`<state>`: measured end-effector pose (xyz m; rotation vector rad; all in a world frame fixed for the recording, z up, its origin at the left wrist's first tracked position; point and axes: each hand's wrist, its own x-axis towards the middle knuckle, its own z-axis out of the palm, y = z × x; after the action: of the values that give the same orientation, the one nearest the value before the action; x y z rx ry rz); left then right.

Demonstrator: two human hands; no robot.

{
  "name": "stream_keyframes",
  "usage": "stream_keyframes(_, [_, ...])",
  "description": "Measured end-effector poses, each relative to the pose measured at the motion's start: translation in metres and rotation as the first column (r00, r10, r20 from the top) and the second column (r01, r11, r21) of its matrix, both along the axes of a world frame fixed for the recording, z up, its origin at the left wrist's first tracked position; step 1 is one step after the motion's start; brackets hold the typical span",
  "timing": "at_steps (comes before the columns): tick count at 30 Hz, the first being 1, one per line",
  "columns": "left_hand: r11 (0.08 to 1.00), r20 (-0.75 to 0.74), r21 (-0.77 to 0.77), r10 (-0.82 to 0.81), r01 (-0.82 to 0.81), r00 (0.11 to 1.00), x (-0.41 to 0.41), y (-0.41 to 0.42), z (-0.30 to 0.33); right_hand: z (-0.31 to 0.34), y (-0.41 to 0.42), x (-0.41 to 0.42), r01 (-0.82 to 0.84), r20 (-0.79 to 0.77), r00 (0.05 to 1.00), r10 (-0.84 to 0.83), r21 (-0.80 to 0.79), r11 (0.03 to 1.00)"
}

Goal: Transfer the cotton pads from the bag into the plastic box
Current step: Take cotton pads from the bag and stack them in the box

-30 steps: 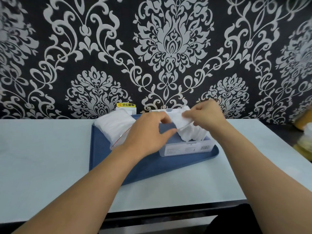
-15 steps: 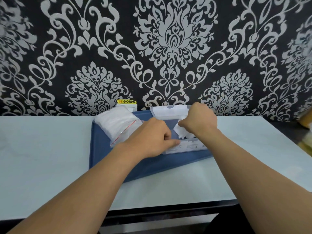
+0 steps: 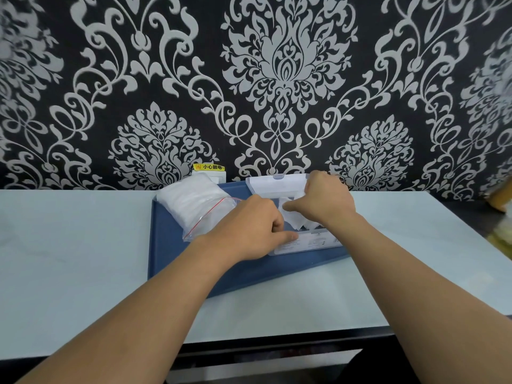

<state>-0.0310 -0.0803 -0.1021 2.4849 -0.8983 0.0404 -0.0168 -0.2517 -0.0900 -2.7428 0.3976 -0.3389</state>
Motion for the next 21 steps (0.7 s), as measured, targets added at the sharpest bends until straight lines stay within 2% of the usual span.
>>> stream_keyframes(3, [1.0, 0.001, 0.0, 0.003, -0.003, 1.0, -0.001, 0.0, 0.0, 0.002, -0.001, -0.002, 0.002, 0.011, 1.0, -0.002, 0.034, 0.999])
stream_keyframes(12, [1.0, -0.031, 0.007, 0.01, -0.01, 0.999, -0.003, 0.0, 0.002, 0.003, 0.005, -0.003, 0.0, 0.075, 0.997, 0.004, -0.053, 0.999])
stream_keyframes(15, [1.0, -0.045, 0.004, 0.011, -0.011, 0.999, -0.004, 0.0, 0.003, 0.004, 0.006, -0.002, -0.076, 0.084, 0.993, 0.082, -0.067, 0.995])
stream_keyframes(18, [1.0, -0.046, 0.002, 0.01, -0.01, 0.999, -0.004, 0.001, 0.003, 0.004, 0.01, -0.003, -0.215, -0.004, 0.976, 0.22, -0.212, 0.953])
stream_keyframes(21, [1.0, -0.041, 0.001, 0.009, -0.009, 0.999, -0.004, 0.001, 0.003, 0.006, 0.013, -0.008, -0.273, -0.089, 0.962, 0.258, -0.349, 0.897])
